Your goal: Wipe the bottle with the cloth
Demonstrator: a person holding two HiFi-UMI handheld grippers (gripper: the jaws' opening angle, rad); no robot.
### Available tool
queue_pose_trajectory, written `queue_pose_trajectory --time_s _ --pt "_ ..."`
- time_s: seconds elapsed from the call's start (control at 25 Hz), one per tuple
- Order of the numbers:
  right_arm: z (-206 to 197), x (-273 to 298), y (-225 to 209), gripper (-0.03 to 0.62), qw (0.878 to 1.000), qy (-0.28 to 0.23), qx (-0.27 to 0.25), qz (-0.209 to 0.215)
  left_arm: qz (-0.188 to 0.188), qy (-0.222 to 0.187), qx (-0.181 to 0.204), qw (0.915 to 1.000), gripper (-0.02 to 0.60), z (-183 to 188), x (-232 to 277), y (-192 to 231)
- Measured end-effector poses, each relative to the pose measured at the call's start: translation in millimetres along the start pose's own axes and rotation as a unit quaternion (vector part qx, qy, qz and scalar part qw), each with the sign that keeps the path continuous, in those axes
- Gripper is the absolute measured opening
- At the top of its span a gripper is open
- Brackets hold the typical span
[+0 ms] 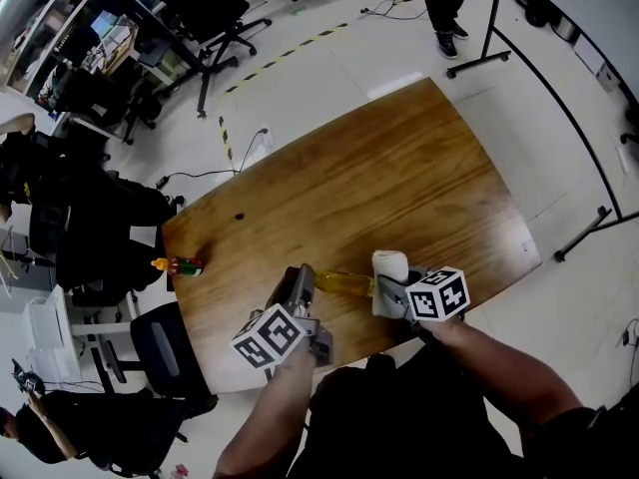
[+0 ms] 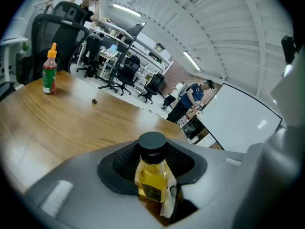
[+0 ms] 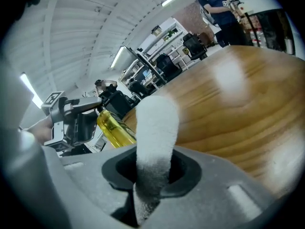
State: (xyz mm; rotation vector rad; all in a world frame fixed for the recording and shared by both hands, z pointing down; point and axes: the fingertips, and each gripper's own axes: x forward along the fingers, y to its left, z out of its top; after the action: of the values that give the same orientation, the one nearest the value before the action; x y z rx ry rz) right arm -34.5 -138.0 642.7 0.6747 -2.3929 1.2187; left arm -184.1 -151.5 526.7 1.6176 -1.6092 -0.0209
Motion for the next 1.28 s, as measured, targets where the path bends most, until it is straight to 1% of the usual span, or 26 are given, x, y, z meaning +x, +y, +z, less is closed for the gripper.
queue_pose_trajectory --time_s 0.12,0.2,0.28,0.36,0.4,0.44,0.48,0.52,0.64,0.76,0.8,0.84,0.88,0.92,0.96,1.04,1.12,1.16,1.2,1.24,1.28 --pt "3.0 -7.4 -0.2 0.074 1.000 -0.001 -0.007 -0.006 -0.026 0.010 0.042 0.9987 0.179 -3.2 1.3 -15.0" --pt "9.0 -17.9 2.0 0.074 1.000 -0.012 -0.011 -0.005 -0.058 0.019 0.087 0.9943 0.179 -8.3 1.7 -30.5" --pt "19.0 -34.4 2.8 0.073 0.999 -0.030 -0.011 -0.005 -0.096 0.028 0.142 0.9848 0.179 -14.9 1.3 -49.0" --pt "31.7 -54.0 2.7 0.074 0.999 -0.052 -0.015 -0.005 -0.133 0.039 0.195 0.9709 0.179 -22.3 0.2 -66.2" --pt "38.3 -63.6 2.7 0.074 0.998 -0.061 -0.017 -0.006 -0.153 0.045 0.220 0.9625 0.179 -26.1 -1.1 -74.1" --pt "44.5 -72.4 3.0 0.074 0.997 -0.069 -0.020 -0.007 -0.175 0.053 0.245 0.9523 0.178 -30.2 -3.2 -81.8" --pt "49.9 -80.3 3.3 0.074 0.997 -0.075 -0.024 -0.008 -0.200 0.061 0.271 0.9397 0.179 -35.3 -6.4 -89.5" --pt "54.2 -87.1 3.6 0.074 0.996 -0.080 -0.026 -0.008 -0.228 0.070 0.298 0.9244 0.178 -41.5 -10.5 -96.9" --pt "60.8 -102.5 6.5 0.074 0.995 -0.091 -0.032 -0.003 -0.300 0.095 0.377 0.8712 0.176 -63.2 -26.1 -113.6" --pt "60.7 -113.8 10.8 0.074 0.995 -0.097 -0.034 0.003 -0.345 0.109 0.442 0.8205 0.176 -82.9 -38.1 -120.8" --pt "59.3 -115.8 12.3 0.074 0.995 -0.098 -0.034 0.004 -0.357 0.115 0.460 0.8051 0.176 -89.3 -41.3 -121.9" --pt "57.6 -117.1 14.4 0.074 0.995 -0.098 -0.035 0.006 -0.366 0.121 0.471 0.7930 0.176 -95.0 -44.3 -122.9" --pt "55.9 -117.9 17.1 0.074 0.995 -0.097 -0.035 0.009 -0.373 0.127 0.478 0.7854 0.176 -99.2 -46.8 -123.7" --pt "54.3 -118.6 20.2 0.074 0.995 -0.095 -0.036 0.012 -0.376 0.130 0.480 0.7822 0.178 -101.9 -48.9 -123.9" --pt "52.9 -119.1 23.3 0.074 0.995 -0.093 -0.038 0.016 -0.375 0.130 0.479 0.7830 0.178 -102.9 -50.2 -123.5" --pt "51.7 -120.5 27.6 0.074 0.995 -0.091 -0.041 0.023 -0.365 0.124 0.475 0.7912 0.179 -102.1 -50.7 -122.2" --pt "52.3 -122.9 29.3 0.074 0.995 -0.090 -0.044 0.028 -0.352 0.117 0.467 0.8028 0.183 -101.9 -50.2 -122.3" --pt "52.6 -124.2 29.7 0.074 0.994 -0.090 -0.045 0.030 -0.345 0.112 0.460 0.8102 0.203 -102.0 -50.6 -123.3" --pt "52.6 -125.0 30.0 0.074 0.994 -0.091 -0.045 0.032 -0.337 0.103 0.451 0.8199 0.222 -101.5 -51.2 -124.4" --pt "52.5 -125.0 30.3 0.074 0.994 -0.091 -0.045 0.033 -0.324 0.090 0.440 0.8325 0.227 -99.6 -51.5 -125.0" --pt "52.3 -124.4 30.6 0.074 0.994 -0.091 -0.045 0.035 -0.304 0.073 0.427 0.8484 0.234 -96.4 -51.2 -124.3"
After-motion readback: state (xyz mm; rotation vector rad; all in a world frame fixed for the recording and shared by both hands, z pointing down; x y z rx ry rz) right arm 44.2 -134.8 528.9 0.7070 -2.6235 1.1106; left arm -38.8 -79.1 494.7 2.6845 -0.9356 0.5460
